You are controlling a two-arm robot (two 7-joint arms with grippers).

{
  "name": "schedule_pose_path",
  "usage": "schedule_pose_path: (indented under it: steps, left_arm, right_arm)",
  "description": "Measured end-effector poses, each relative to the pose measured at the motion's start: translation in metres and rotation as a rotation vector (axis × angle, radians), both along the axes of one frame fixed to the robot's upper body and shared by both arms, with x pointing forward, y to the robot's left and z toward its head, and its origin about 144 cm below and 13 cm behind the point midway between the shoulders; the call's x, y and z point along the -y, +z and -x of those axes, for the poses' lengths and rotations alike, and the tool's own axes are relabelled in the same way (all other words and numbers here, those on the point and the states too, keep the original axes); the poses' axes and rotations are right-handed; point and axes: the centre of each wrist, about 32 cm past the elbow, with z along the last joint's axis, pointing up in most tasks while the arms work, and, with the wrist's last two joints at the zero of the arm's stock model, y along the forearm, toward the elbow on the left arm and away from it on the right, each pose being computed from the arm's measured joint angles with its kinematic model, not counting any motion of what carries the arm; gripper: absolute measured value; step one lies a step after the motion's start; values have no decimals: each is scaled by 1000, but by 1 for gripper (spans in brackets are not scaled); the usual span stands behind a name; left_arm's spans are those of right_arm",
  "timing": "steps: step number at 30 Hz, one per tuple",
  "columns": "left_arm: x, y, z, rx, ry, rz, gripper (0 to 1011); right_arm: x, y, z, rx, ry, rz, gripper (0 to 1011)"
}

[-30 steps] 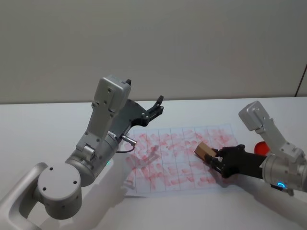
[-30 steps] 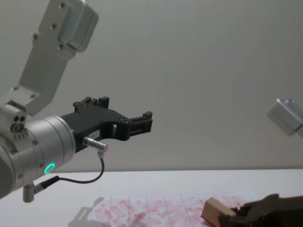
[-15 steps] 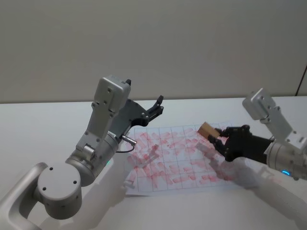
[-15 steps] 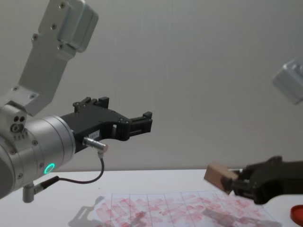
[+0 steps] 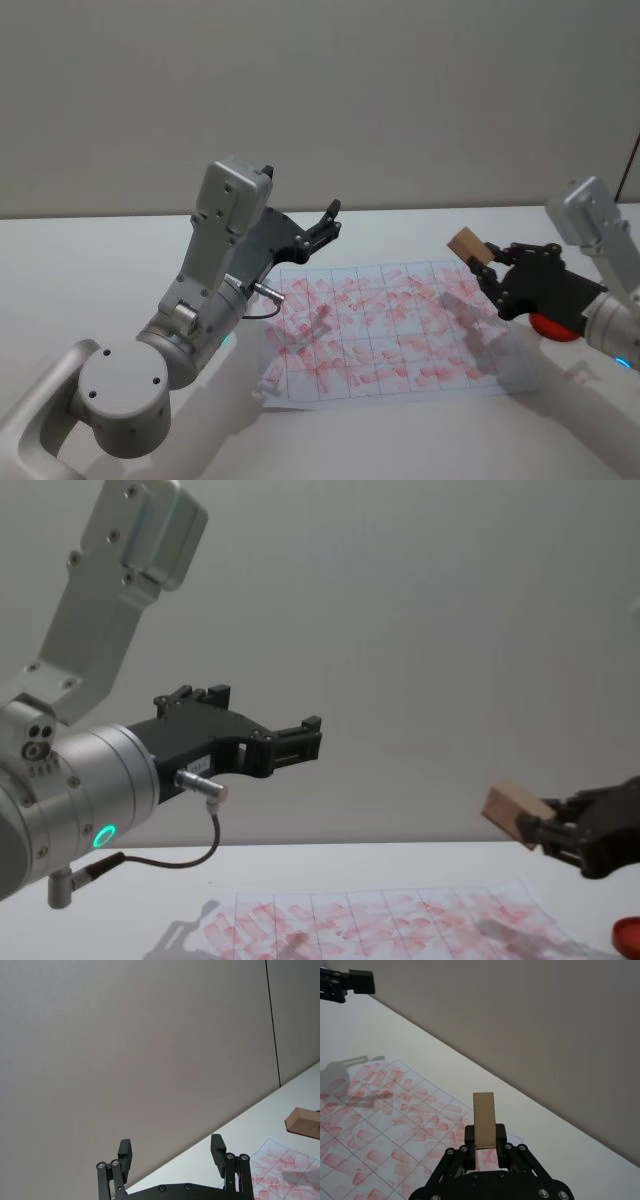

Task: Use the one hand to pick up the stamp and affix it onto the A4 paper.

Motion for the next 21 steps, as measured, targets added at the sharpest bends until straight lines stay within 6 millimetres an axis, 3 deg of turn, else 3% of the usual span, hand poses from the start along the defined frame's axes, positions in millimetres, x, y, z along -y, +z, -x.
schedule_pose_path:
  steps: [21]
  left_arm:
    - [0, 0, 0, 0, 0, 0, 1001]
  right_arm:
    - [18, -15, 33, -116, -302, -89, 214]
